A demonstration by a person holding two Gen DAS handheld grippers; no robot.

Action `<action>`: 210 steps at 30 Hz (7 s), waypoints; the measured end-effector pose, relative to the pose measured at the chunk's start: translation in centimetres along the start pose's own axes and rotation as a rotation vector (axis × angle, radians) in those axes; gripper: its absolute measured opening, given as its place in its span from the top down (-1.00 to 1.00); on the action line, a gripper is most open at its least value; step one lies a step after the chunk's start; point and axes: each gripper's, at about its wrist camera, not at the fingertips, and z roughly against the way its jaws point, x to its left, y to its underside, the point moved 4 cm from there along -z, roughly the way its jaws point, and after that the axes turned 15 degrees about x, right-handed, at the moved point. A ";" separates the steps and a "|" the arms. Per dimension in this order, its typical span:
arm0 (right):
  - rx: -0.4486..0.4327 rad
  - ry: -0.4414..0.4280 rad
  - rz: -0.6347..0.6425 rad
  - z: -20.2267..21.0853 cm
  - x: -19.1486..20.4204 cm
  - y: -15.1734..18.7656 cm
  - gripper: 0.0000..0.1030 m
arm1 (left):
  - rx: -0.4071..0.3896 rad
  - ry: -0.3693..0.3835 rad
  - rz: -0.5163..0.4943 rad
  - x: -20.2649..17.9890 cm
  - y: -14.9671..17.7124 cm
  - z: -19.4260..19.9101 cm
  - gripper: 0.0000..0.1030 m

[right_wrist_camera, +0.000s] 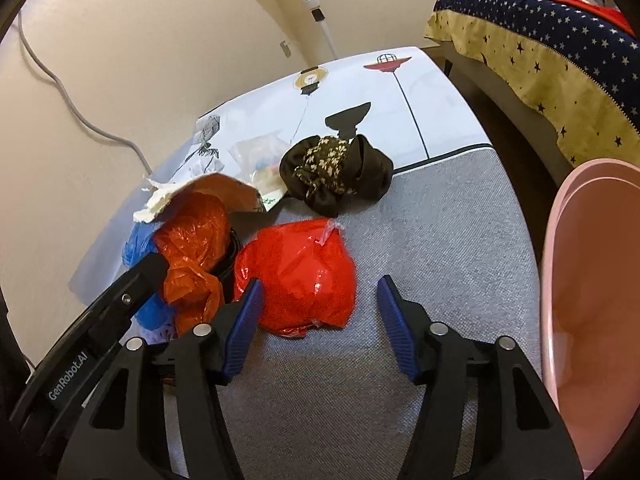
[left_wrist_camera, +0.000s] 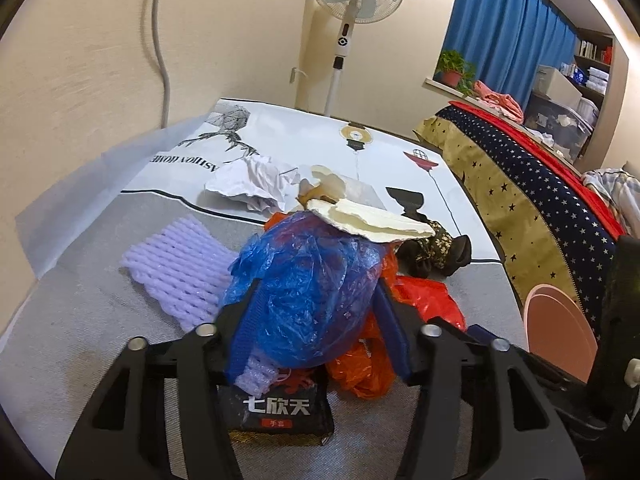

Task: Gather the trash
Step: 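Close the right gripper on the red bag while the left gripper grasps the blue bag, then carry the red bag with the right gripper while the left gripper carries the blue bag over the bin, then open the right gripper to drop the red bag while the left gripper drops the blue bag into the bin, then move the right gripper to the orange bag while the left gripper approaches the purple foam net, then close the right gripper on the orange bag while the left gripper grasps the purple foam net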

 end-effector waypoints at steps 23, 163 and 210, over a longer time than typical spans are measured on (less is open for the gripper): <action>-0.118 0.054 0.089 6.0 1.6 1.4 0.57 | -0.042 -0.003 -0.025 0.0 0.6 4.2 0.94; -0.281 0.066 0.048 9.8 1.9 2.5 0.24 | -0.113 -0.001 0.042 0.8 1.0 4.8 0.34; -0.083 -0.163 0.215 1.3 7.7 1.0 0.73 | 0.019 -0.109 0.229 7.3 0.0 -0.1 0.74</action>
